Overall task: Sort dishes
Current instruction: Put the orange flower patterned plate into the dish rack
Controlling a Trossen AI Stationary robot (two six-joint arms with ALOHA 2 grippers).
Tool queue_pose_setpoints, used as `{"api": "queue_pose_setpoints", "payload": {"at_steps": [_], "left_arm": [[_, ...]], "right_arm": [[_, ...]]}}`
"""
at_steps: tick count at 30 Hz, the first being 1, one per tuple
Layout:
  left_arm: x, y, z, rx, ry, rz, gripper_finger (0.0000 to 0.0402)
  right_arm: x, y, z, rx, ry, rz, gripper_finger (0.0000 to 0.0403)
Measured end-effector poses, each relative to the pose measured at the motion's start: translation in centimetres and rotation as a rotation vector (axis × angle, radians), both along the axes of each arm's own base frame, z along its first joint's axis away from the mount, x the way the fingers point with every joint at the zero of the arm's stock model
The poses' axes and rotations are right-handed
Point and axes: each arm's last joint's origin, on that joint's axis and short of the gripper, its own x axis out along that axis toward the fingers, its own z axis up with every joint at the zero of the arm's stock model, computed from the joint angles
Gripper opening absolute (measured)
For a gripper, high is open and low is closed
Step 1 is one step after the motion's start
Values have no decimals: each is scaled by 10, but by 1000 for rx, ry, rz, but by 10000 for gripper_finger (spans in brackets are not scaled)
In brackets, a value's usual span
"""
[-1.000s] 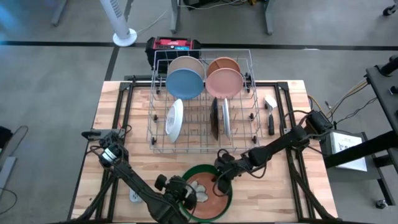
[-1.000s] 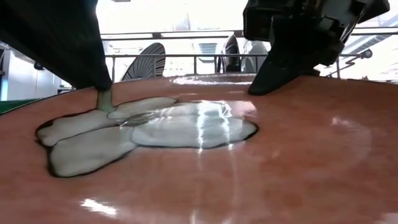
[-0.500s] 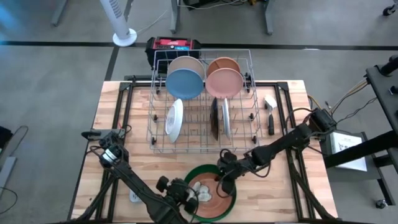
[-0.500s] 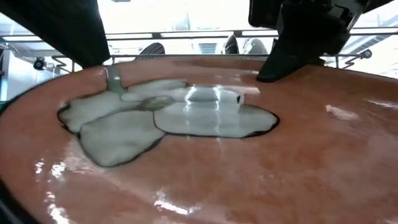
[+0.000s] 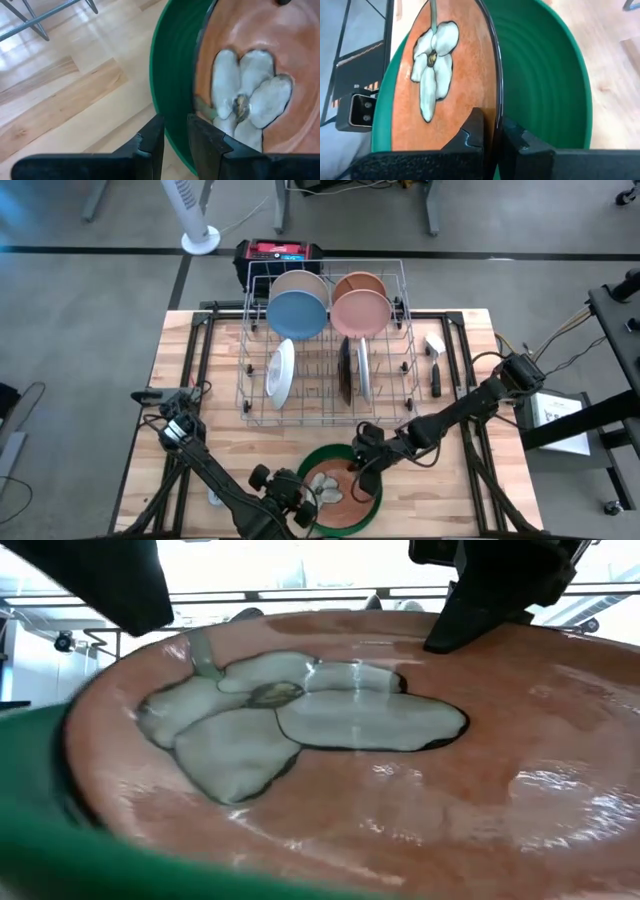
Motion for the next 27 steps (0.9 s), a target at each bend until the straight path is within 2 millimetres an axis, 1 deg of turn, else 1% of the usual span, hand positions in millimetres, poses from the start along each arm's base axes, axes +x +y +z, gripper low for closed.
{"api": "queue_pose_setpoints", "payload": {"at_steps": [4,9,15,22,27], "left_arm": [[0,0,7,4,-1,-2,74],[1,0,24,18,-5,-25,74],[1,0,40,47,-15,-57,74],[1,0,46,82,-23,-83,74],[1,1,47,89,-22,-88,74]], "right_arm": [[-1,-2,5,-6,-16,-23,7],[-2,-3,5,-44,-19,-69,7],[-2,-3,10,-41,-46,-56,7],[-5,-5,23,-32,-83,-44,7],[-8,-7,31,-31,-108,-46,2]]}}
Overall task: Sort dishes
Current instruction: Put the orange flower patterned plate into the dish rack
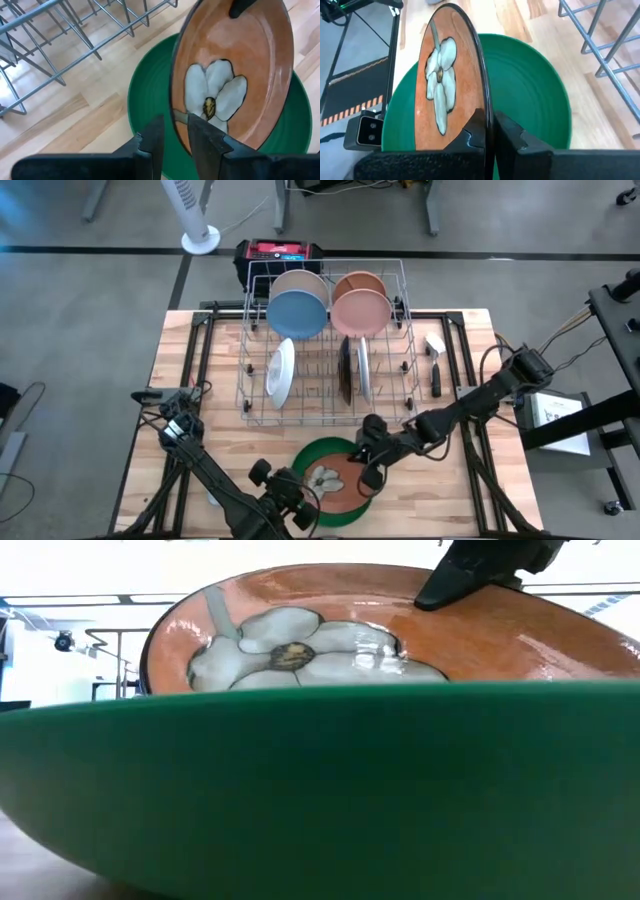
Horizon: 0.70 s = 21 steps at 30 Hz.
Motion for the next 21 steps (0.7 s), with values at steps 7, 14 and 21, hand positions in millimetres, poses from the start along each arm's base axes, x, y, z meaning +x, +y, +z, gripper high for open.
{"api": "queue_pose_setpoints", "payload": {"at_steps": [7,14,21], "left_arm": [[0,1,0,19,-7,-3,74],[-2,0,10,110,-87,-20,74],[-4,-3,36,186,-154,-94,77]], "right_arm": [[-2,-1,4,-4,-5,6,1],[-6,0,14,-88,-72,36,0],[-11,-2,28,-207,-146,52,0]]}}
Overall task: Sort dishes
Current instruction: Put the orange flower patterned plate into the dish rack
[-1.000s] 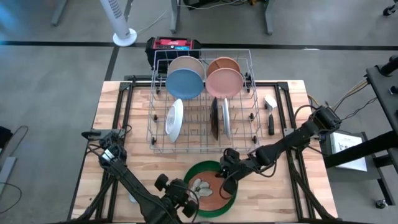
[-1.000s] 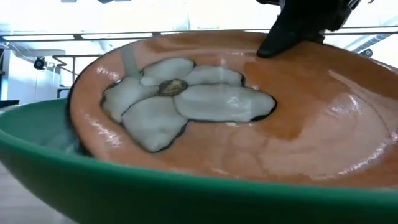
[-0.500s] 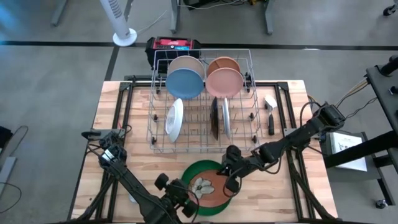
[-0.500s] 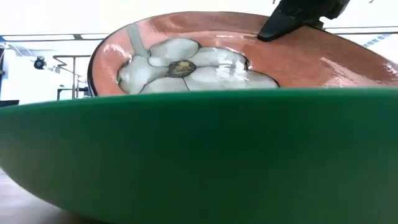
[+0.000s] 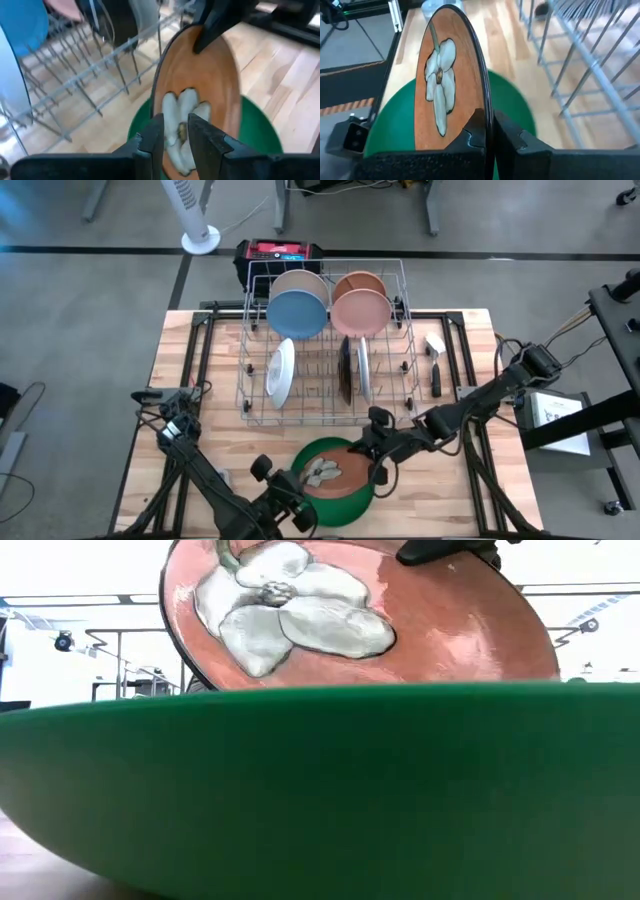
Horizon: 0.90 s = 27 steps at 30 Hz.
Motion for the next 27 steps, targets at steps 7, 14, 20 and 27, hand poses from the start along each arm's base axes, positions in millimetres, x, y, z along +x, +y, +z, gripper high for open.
{"api": "queue_pose_setpoints", "payload": {"at_steps": [7,14,20,27], "left_arm": [[-2,-2,24,98,-2,-101,98],[-9,-7,35,211,-11,-171,115],[-12,-8,37,238,-18,-182,123],[-14,-11,37,233,-35,-181,140]], "right_arm": [[-7,14,7,-154,-85,38,0],[-24,37,11,-305,-155,39,0],[-31,49,16,-429,-220,59,0],[-33,55,25,-509,-249,128,0]]}}
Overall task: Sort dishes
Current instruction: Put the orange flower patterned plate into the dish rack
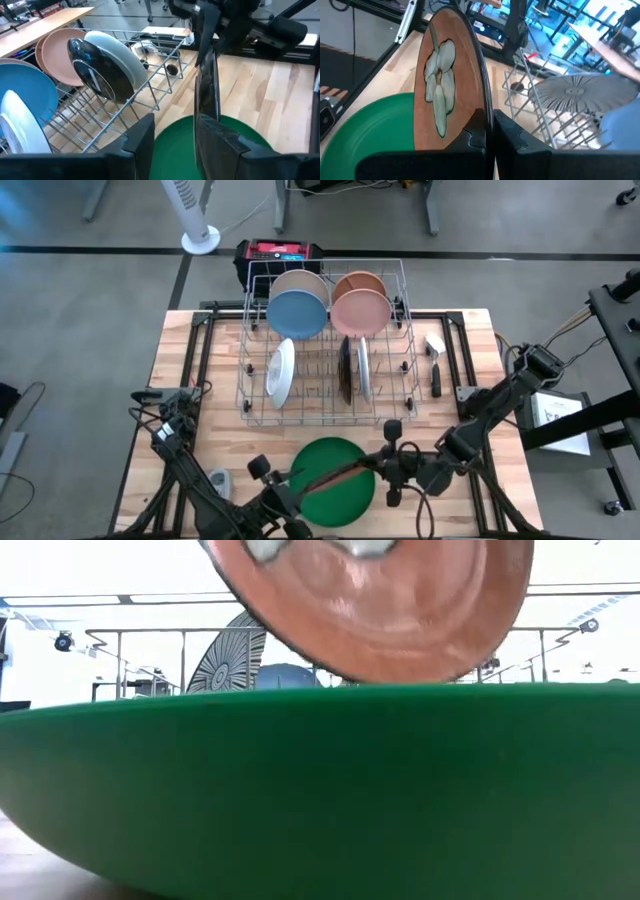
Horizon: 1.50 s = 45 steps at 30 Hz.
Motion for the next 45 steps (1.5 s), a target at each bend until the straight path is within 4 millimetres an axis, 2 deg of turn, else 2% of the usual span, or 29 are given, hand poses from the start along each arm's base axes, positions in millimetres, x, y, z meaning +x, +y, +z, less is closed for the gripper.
{"api": "queue_pose_setpoints", "payload": {"at_steps": [4,9,17,21,25,32,37,45], "left_arm": [[-1,-1,-2,-35,34,-6,165],[-7,-7,-1,-30,33,-28,216],[-26,-26,-5,-9,51,-97,267],[-43,-39,-5,-9,68,-153,272],[-49,-47,-5,-27,-47,-135,272],[-35,-59,-38,36,-55,-115,272],[-31,-62,-45,120,-179,-96,272],[-22,-60,-55,166,-216,-75,272]], "right_arm": [[-1,7,14,-113,-27,47,0],[-3,15,36,-178,-60,85,0],[-3,20,48,-245,-44,86,0],[-4,20,46,-256,-35,95,0],[-3,21,48,-257,-47,102,0],[-1,23,56,-303,-109,122,0],[0,24,62,-326,-130,134,0],[2,28,71,-288,-215,215,0]]}}
